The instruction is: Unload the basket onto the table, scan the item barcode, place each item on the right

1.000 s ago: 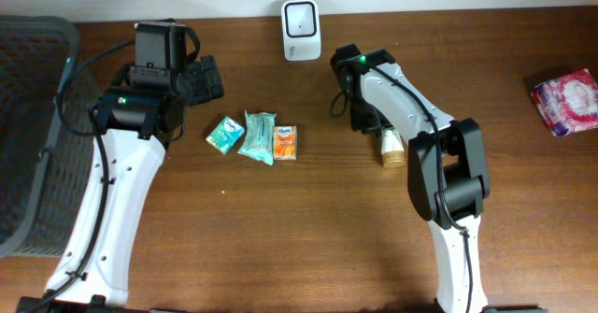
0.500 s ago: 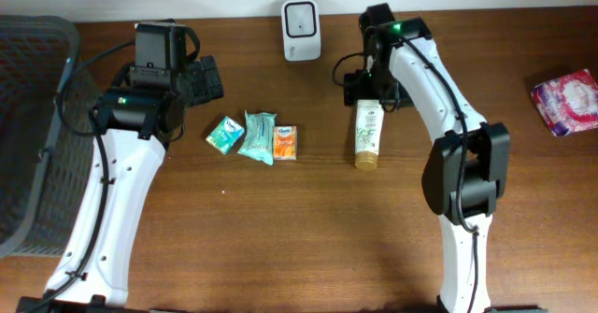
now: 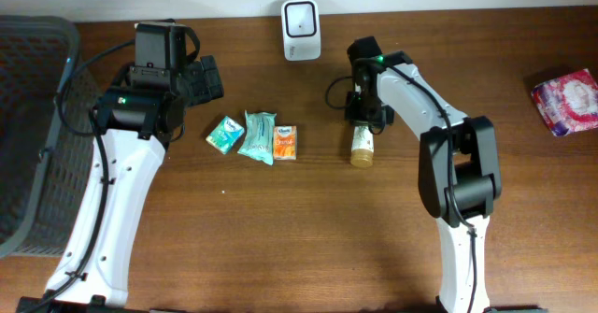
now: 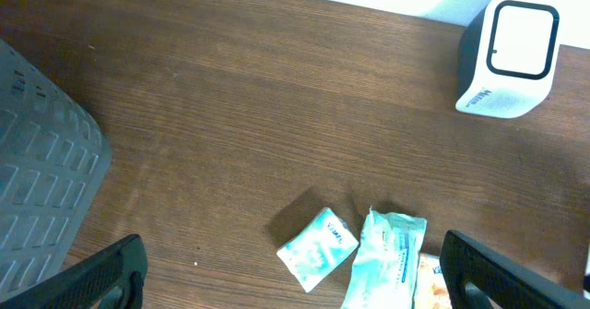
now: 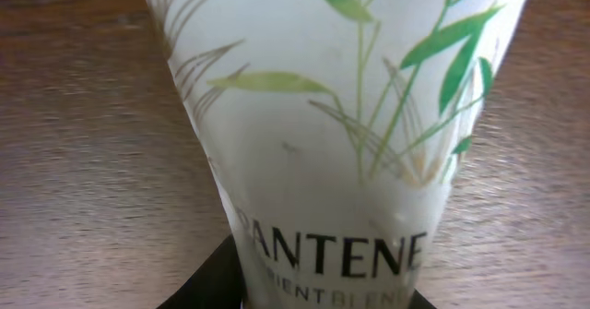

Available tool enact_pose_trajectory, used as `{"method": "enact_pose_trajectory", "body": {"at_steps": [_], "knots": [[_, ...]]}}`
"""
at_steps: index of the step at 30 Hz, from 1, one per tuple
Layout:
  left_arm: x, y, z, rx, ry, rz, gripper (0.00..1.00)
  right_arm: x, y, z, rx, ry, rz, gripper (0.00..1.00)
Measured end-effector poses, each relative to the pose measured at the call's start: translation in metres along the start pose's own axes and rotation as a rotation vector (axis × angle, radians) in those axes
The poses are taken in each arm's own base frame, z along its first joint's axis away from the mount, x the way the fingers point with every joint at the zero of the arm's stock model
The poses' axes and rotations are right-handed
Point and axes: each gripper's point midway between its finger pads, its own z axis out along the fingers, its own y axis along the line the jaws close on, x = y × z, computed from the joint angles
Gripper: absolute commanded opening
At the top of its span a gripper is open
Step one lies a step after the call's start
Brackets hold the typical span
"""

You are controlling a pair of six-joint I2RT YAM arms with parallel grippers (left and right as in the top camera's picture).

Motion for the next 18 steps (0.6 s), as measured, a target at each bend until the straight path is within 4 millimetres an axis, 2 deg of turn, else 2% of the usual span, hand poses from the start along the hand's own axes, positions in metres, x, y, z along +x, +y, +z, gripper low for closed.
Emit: {"method": "enact_pose_trajectory", "body": {"at_steps": [1,3,4,6,7,8,9,10,12,13,14,16,18], "knots": [[0.000,0.000,0.000,0.000,0.000,0.000,0.99,-0.002,0.004,-0.005,-0.008,-0.013,-0.005,0.12],[0.000,0.000,0.000,0.000,0.000,0.000,0.99,-0.009,0.016,-0.016,-0.037,-0.030,-0.023,0.04],[0.000,0.000,0.000,0.000,0.000,0.000,0.99,-0.018,0.023,-0.027,-0.055,-0.056,-0.023,0.04],[0.000,0.000,0.000,0.000,-0.001,0.000,0.99,-0.056,0.044,-0.064,-0.134,-0.187,-0.029,0.04],[0.000,0.000,0.000,0.000,0.000,0.000,0.99,-0.070,0.051,-0.077,-0.163,-0.242,-0.030,0.04],[0.000,0.000,0.000,0.000,0.001,0.000,0.99,-0.106,0.070,-0.107,-0.242,-0.398,-0.034,0.04],[0.000,0.000,0.000,0.000,0.000,0.000,0.99,-0.122,0.078,-0.121,-0.281,-0.474,-0.036,0.04],[0.000,0.000,0.000,0.000,0.000,0.000,0.99,-0.147,0.092,-0.142,-0.338,-0.602,-0.053,0.04],[0.000,0.000,0.000,0.000,0.000,0.000,0.99,-0.171,0.111,-0.167,-0.383,-0.764,-0.133,0.04],[-0.001,0.000,0.000,0.001,-0.002,-0.001,0.99,-0.181,0.129,-0.179,-0.409,-0.863,-0.191,0.04],[-0.001,0.000,0.000,0.000,-0.002,-0.001,0.99,-0.187,0.139,-0.187,-0.427,-0.921,-0.217,0.04],[0.000,0.000,0.000,0.000,-0.001,0.000,0.99,-0.196,0.161,-0.187,-0.462,-1.015,-0.259,0.04],[-0.001,0.000,0.000,0.001,-0.002,-0.001,0.99,-0.208,0.172,-0.157,-0.489,-1.053,-0.250,0.04]]}}
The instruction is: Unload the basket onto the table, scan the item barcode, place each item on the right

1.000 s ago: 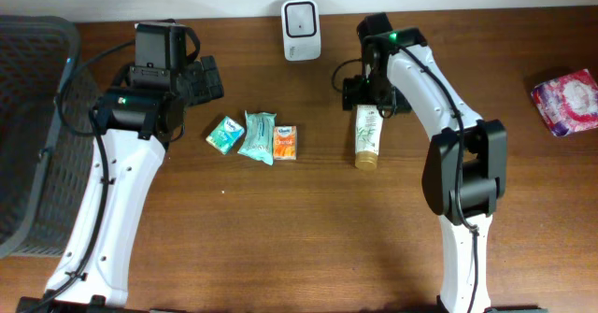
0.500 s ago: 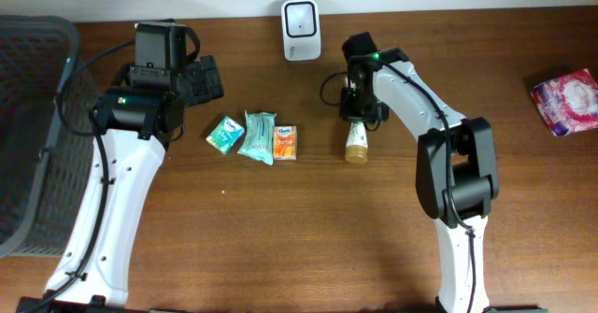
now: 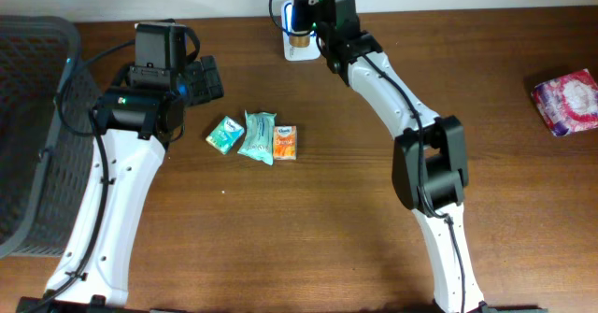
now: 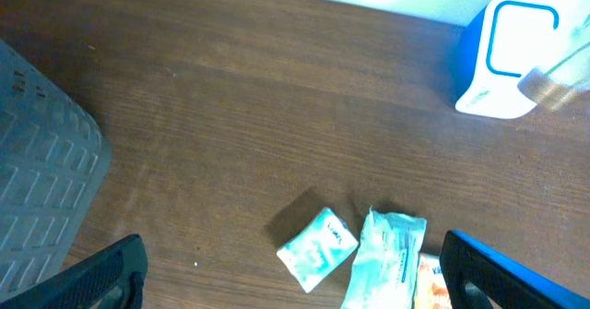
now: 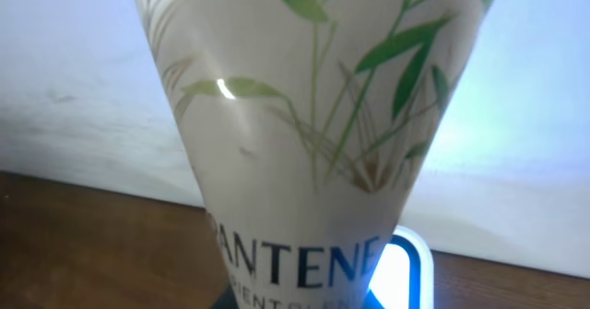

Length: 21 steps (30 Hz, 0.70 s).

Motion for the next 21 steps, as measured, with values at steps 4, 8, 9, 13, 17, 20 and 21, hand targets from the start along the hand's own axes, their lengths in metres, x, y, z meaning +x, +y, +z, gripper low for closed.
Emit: {"method": "enact_pose_trajectory", "body": {"at_steps": [4,8,9,13,17,20,21], "knots": [[0.000,0.000,0.000,0.000,0.000,0.000,0.99,0.014,-0.013,0.015,0.032,-0.034,0.213,0.04],[0.000,0.000,0.000,0.000,0.000,0.000,0.99,0.004,-0.015,0.014,0.027,-0.076,0.368,0.04],[0.000,0.000,0.000,0.000,0.000,0.000,0.99,0.004,-0.017,0.014,0.029,-0.078,0.421,0.04],[0.000,0.000,0.000,0.000,0.000,0.000,0.99,0.000,-0.034,0.013,0.042,-0.087,0.479,0.04],[0.000,0.000,0.000,0.000,0.000,0.000,0.99,0.012,-0.127,-0.034,0.274,0.118,0.468,0.04],[0.000,0.000,0.000,0.000,0.000,0.000,0.99,-0.017,-0.234,-0.138,0.549,0.202,0.556,0.04],[0.001,0.000,0.000,-0.001,0.003,0.001,0.99,-0.010,-0.259,-0.163,0.624,0.251,0.584,0.04]]}}
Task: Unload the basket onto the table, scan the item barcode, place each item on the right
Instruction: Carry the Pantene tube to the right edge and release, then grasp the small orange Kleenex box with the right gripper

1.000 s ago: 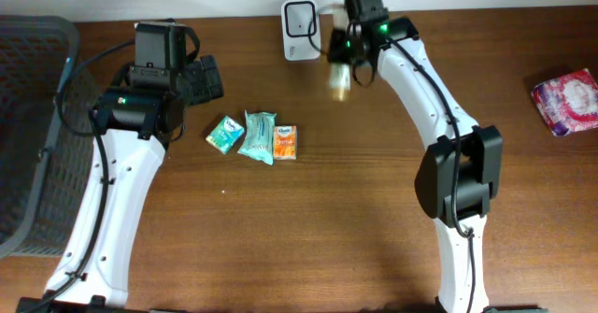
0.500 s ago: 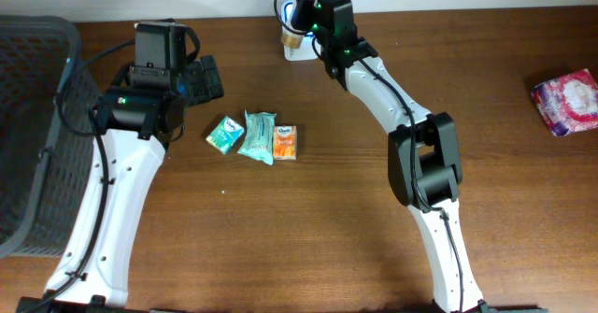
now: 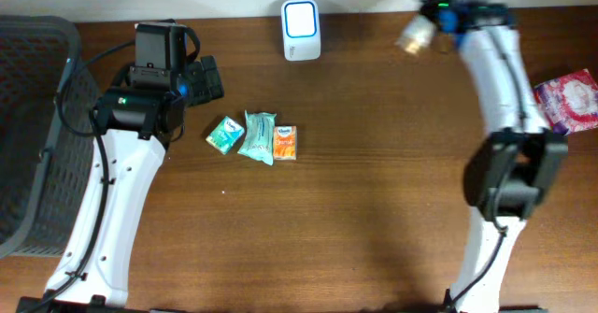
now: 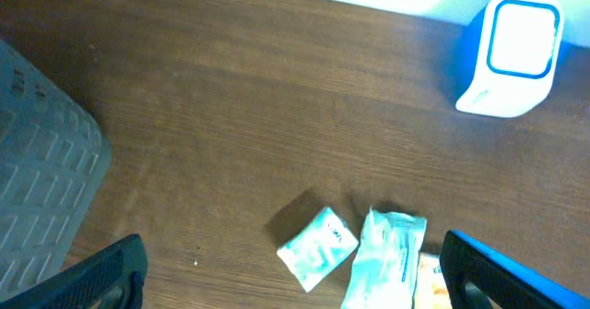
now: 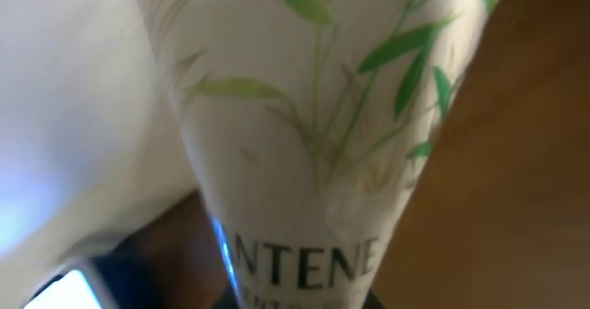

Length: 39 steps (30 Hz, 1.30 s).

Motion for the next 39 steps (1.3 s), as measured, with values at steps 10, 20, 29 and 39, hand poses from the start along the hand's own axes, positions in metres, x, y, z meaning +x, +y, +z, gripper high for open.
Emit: {"method": "enact_pose_trajectory", "body": {"at_steps": [10,20,29,39], "knots": [[0.000,0.000,0.000,0.000,0.000,0.000,0.99,-0.033,-0.368,-0.090,0.649,0.125,0.543,0.04],[0.000,0.000,0.000,0.000,0.000,0.000,0.99,0.009,-0.422,-0.066,0.744,0.146,0.580,0.33],[0.000,0.000,0.000,0.000,0.000,0.000,0.99,0.000,-0.325,-0.136,0.422,0.252,0.504,0.44],[0.000,0.000,0.000,0.000,0.000,0.000,0.99,0.155,-0.014,-0.109,0.044,0.558,-0.141,0.99]]}}
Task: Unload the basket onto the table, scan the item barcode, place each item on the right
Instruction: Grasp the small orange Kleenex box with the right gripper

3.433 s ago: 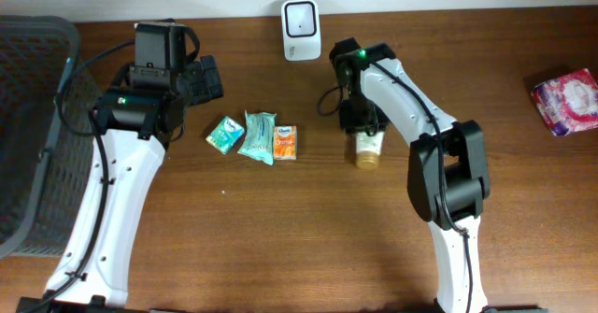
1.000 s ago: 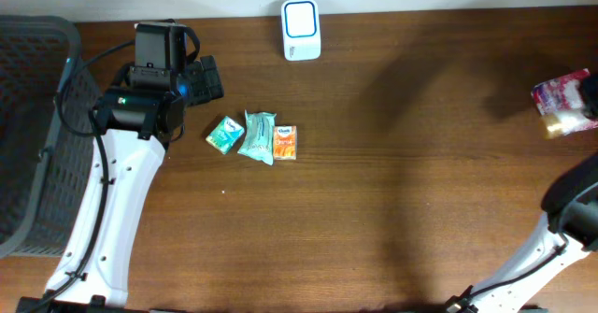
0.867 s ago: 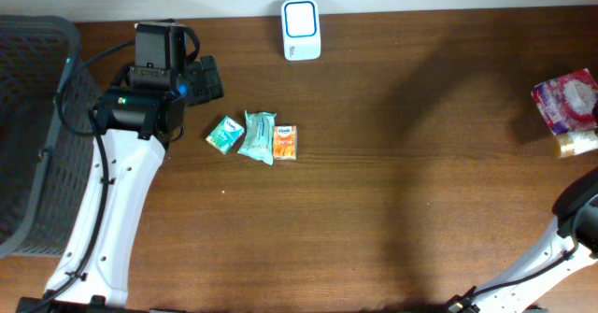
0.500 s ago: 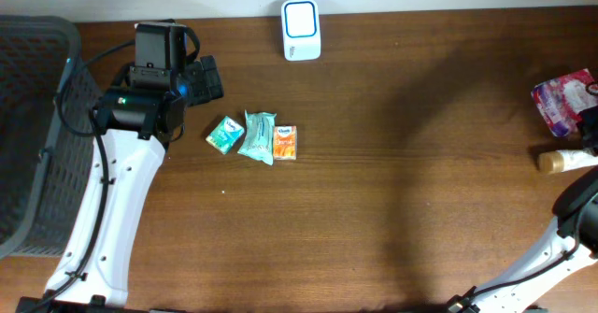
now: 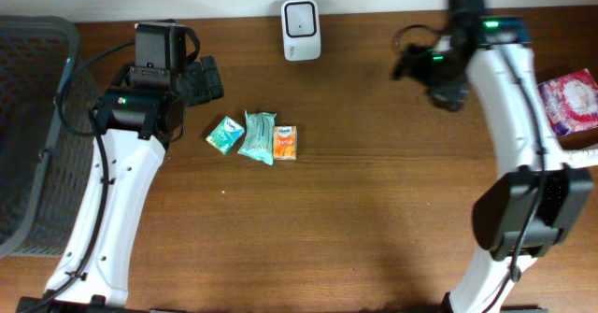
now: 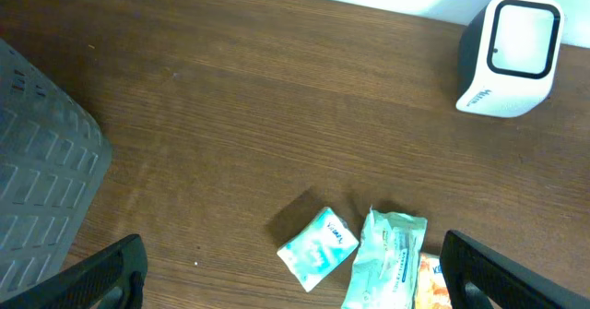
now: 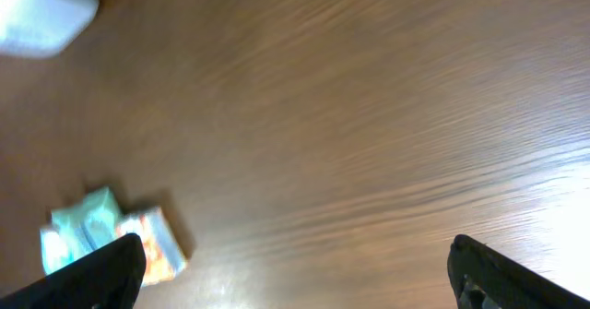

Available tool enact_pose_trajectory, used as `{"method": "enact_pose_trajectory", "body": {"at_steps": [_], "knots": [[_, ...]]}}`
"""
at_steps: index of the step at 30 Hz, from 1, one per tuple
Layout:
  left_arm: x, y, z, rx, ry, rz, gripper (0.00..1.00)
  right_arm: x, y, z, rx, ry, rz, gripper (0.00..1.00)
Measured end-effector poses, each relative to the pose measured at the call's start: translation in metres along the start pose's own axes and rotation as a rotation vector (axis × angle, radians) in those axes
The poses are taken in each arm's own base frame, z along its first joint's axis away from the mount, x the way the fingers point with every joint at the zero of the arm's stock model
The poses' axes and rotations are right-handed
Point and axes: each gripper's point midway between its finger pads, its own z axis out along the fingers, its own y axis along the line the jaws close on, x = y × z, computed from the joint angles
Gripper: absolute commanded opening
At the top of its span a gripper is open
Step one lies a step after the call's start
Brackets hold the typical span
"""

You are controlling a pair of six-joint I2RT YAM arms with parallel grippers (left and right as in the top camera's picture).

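Observation:
The white scanner [image 5: 301, 28] stands at the back edge of the table and also shows in the left wrist view [image 6: 509, 55]. It appears as a blur in the right wrist view [image 7: 37, 18]. My right gripper [image 5: 411, 67] hangs over the table to the right of the scanner. It is wide open [image 7: 295, 272], with only bare wood between its fingers. The Pantene tube is in none of the views. My left gripper [image 5: 207, 78] is open [image 6: 295, 272] over the left of the table, near the packets.
Three small packets lie in a row left of centre: a teal one [image 5: 224, 134], a teal tissue pack [image 5: 257, 136] and an orange one [image 5: 285, 143]. A grey basket [image 5: 37, 126] stands at the far left. A red-pink packet [image 5: 568, 101] lies at the right edge.
My right gripper was shut on the Pantene tube at the back right by the wall. Now it is open and empty, lower over the table, and the tube is out of view. The scanner's blue light is off.
My right gripper was shut on the Pantene tube where it lay on the table, right of the packets. It then held the tube at the scanner, which glowed blue. Later it held the tube at the back right. Now it is open and empty. My left arm stayed put.

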Motion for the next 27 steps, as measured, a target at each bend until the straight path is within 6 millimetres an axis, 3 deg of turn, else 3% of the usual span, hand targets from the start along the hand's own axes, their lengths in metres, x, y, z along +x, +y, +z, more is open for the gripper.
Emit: {"method": "enact_pose_trajectory", "body": {"at_steps": [2,5,9,11,14,16,21,24,27], "knots": [[0.000,0.000,0.000,0.000,0.000,0.000,0.99,0.014,0.033,0.009,0.015,-0.034,-0.104,0.99],[0.000,0.000,0.000,0.000,0.000,0.000,0.99,0.038,0.063,0.020,0.022,-0.025,-0.195,0.99],[0.000,0.000,0.000,0.000,0.000,0.000,0.99,0.043,0.068,0.022,0.027,-0.025,-0.215,0.98],[0.000,0.000,0.000,0.000,0.000,0.000,0.99,0.048,0.076,0.027,0.021,-0.023,-0.234,0.79],[0.000,0.000,0.000,0.000,0.000,0.000,0.99,0.075,0.090,0.073,0.014,0.093,-0.272,0.69],[0.000,0.000,0.000,0.000,0.000,0.000,0.99,0.098,0.103,0.105,-0.019,0.183,-0.292,0.68],[0.000,0.000,0.000,0.000,0.000,0.000,0.99,0.141,0.135,0.143,-0.108,0.283,-0.413,0.69],[0.000,0.000,0.000,0.000,0.000,0.000,0.99,0.154,0.148,0.147,-0.183,0.325,-0.469,0.68],[0.000,0.000,0.000,0.000,0.000,0.000,0.99,0.153,0.154,0.147,-0.211,0.318,-0.482,0.65]]}}
